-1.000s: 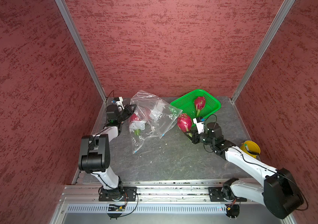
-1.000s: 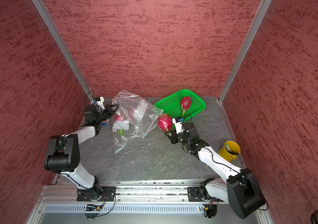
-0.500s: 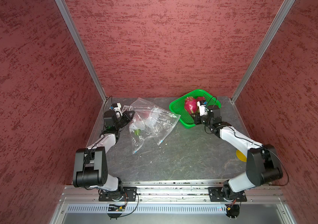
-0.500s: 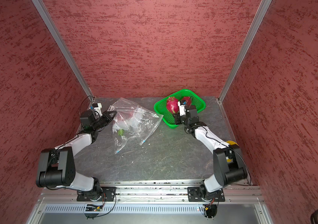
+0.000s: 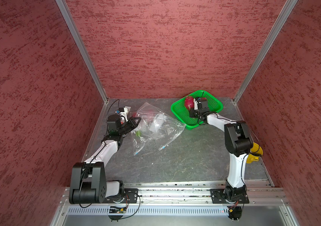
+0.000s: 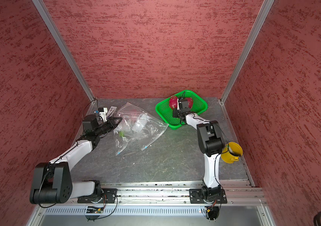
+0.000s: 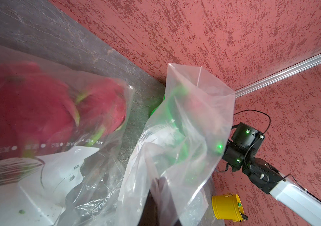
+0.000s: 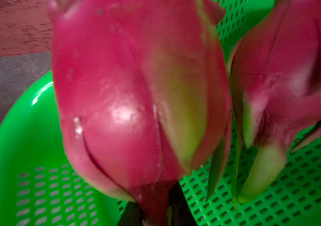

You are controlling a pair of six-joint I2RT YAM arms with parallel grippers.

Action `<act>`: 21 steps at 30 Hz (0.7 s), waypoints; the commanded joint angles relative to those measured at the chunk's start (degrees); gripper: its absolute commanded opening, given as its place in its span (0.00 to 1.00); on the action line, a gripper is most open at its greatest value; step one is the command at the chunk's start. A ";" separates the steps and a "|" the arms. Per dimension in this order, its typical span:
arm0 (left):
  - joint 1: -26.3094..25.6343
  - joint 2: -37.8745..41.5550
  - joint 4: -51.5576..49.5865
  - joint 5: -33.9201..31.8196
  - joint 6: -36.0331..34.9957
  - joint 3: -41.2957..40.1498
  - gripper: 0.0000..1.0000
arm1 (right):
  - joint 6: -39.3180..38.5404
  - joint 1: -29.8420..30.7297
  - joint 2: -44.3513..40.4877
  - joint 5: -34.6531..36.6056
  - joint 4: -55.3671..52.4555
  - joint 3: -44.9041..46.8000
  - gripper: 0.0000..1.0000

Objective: Open the zip-top bag and take out the dragon fruit
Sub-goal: Place the dragon fruit in the basket.

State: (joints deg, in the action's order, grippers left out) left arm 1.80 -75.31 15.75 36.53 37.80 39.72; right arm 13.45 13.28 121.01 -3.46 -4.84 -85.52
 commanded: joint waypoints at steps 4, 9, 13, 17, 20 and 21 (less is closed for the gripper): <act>0.39 0.65 -2.85 0.25 -2.21 -0.26 0.00 | 4.49 -0.45 4.55 2.81 -1.09 -3.95 0.14; 0.79 1.12 -3.59 -0.04 -1.99 -0.19 0.00 | 5.97 -0.59 6.15 2.59 -0.50 -4.31 0.27; 0.74 1.02 -4.45 -0.14 -2.03 0.84 0.00 | 5.82 -0.80 5.61 2.85 -0.51 -4.31 0.41; 0.75 -0.32 -4.94 -0.71 -2.10 3.52 0.00 | 5.02 -0.80 2.30 3.11 -0.41 -3.63 0.56; 1.01 -2.56 -4.77 -1.90 -2.58 6.80 0.00 | 4.24 -0.79 -1.74 2.83 -0.27 -2.46 0.62; 1.38 -3.61 -4.91 -1.95 -3.01 8.07 0.00 | 4.04 -0.80 -3.26 2.72 -0.23 -1.87 0.63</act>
State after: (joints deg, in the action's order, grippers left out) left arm 2.44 -77.03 10.61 35.64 36.53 44.36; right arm 18.37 12.91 124.16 -1.87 -6.07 -87.66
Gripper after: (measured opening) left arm 0.045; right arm 0.627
